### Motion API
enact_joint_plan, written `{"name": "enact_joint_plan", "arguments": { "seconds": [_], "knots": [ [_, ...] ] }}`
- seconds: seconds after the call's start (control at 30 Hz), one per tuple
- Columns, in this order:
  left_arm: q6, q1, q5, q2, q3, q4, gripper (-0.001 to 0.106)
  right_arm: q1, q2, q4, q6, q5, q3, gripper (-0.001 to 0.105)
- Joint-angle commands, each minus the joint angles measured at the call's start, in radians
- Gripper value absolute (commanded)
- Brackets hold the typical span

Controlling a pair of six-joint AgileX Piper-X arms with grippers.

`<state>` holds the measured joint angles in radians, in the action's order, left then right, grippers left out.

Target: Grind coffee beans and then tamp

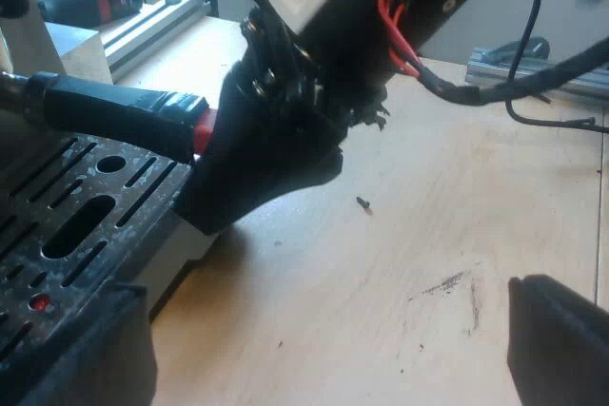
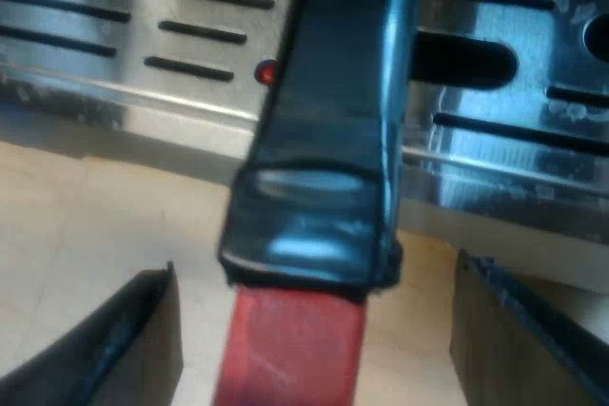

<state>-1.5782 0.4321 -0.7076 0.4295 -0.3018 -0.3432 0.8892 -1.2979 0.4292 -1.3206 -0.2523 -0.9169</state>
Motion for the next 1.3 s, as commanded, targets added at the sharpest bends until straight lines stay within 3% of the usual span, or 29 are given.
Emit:
{"name": "enact_joint_plan", "arguments": {
  "seconds": [0.03,0.2,0.27,0.33,0.37,0.47,0.93,1.1,1.3],
  "knots": [
    [-0.013,0.004,-0.005,-0.004,-0.009,0.006,0.078,-0.002,0.003,-0.002,-0.011,0.006,0.001,0.062],
    [-0.013,0.004,-0.005,-0.004,-0.009,0.006,0.078,-0.002,0.003,0.001,-0.011,0.011,0.001,0.06],
    [-0.013,0.004,-0.005,-0.004,-0.009,0.006,0.078,-0.002,0.003,0.001,-0.011,0.011,0.001,0.053],
    [-0.013,0.004,-0.005,-0.004,-0.009,0.006,0.078,-0.002,0.003,0.001,-0.011,0.011,0.001,0.031],
    [-0.013,0.004,-0.005,-0.004,-0.009,0.006,0.078,-0.002,0.003,0.001,-0.011,0.011,0.001,0.027],
    [-0.013,0.004,-0.005,-0.004,-0.009,0.006,0.078,-0.002,0.003,0.0,-0.011,0.011,0.001,-0.001],
    [-0.013,0.004,-0.005,-0.004,0.002,-0.003,0.078,0.059,0.046,0.041,-0.013,0.002,0.001,0.0],
    [-0.017,0.004,-0.005,-0.004,0.002,-0.003,0.078,0.111,0.079,0.111,0.002,-0.112,0.001,0.0],
    [-0.017,0.004,-0.005,-0.004,0.002,-0.003,0.078,0.165,0.119,0.188,0.041,-0.155,0.001,0.0]
  ]
}}
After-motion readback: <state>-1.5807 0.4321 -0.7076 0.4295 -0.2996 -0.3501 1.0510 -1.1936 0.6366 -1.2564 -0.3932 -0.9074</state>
